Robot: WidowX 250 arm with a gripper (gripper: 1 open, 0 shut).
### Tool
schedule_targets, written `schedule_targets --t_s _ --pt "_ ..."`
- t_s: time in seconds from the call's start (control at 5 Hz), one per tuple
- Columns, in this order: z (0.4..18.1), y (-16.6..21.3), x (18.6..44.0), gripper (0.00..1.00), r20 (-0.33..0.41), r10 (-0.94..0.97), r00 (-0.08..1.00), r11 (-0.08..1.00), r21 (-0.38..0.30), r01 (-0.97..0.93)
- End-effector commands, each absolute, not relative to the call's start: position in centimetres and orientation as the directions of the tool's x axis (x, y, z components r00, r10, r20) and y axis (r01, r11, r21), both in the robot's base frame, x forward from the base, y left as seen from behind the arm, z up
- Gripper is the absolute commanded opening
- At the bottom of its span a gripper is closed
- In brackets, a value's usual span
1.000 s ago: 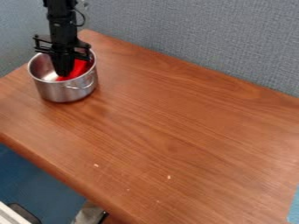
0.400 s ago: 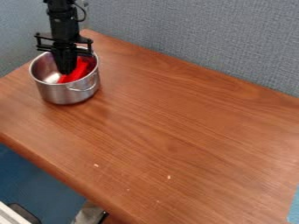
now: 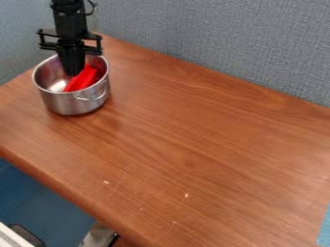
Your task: Move the red object from the metal pot to the table
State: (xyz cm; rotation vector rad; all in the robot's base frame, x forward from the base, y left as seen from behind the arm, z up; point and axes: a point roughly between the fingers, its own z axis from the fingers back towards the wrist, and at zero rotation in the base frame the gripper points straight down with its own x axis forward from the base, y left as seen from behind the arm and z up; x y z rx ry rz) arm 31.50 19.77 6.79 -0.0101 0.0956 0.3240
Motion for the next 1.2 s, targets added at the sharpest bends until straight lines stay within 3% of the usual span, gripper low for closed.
schedule_targets --t_s 0.0,0.2,1.0 --pt "11.6 20.4 32.0 0.00 0.027 0.326 0.945 0.945 0.023 -0.327" --pt "11.3 20.0 32.2 1.00 0.022 0.316 0.948 0.948 0.026 -0.317" --pt "7.7 19.9 32.9 1.00 -0.027 0.311 0.950 0.949 0.068 -0.309"
